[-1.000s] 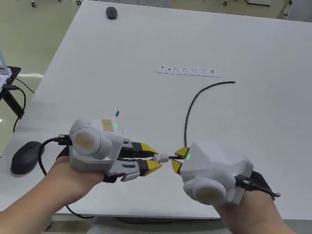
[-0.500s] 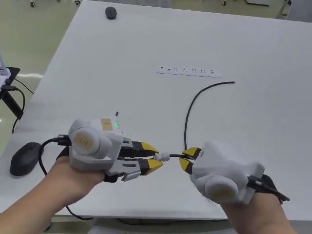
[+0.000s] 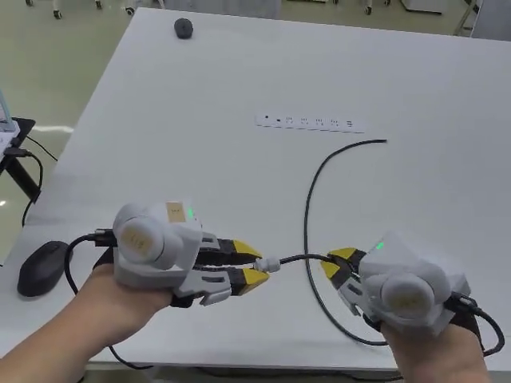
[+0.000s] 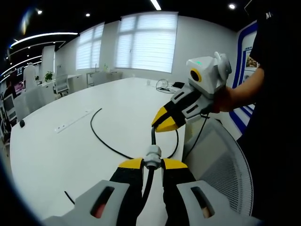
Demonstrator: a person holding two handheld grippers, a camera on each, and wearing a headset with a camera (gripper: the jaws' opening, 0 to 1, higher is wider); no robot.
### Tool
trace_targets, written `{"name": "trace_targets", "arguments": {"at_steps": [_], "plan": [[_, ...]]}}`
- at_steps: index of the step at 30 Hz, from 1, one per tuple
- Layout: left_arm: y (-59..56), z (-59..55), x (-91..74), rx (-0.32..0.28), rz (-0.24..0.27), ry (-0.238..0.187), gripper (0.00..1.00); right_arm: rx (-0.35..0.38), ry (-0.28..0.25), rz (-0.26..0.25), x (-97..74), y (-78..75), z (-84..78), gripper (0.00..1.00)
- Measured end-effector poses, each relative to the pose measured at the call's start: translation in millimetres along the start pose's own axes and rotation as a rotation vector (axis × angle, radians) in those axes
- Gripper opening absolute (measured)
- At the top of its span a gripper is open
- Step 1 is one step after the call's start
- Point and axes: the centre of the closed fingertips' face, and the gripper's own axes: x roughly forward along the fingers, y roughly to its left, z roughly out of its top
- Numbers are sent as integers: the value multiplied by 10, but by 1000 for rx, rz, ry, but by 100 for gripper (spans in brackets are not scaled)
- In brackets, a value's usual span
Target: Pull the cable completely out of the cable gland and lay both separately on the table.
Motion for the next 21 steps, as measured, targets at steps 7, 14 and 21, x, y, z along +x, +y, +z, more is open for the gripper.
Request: {"name": "trace_targets", "arguments": {"at_steps": [7, 14, 21], "plan": [[-7, -3, 16, -2, 1, 5, 15, 109, -7, -47, 26, -214, -209, 1], [-25, -19, 48, -1, 5, 17, 15, 172, -2, -86, 92, -354, -395, 2], [-34, -26, 69, -1, 14, 27, 15, 194, 2, -92, 89, -373, -431, 2]]}}
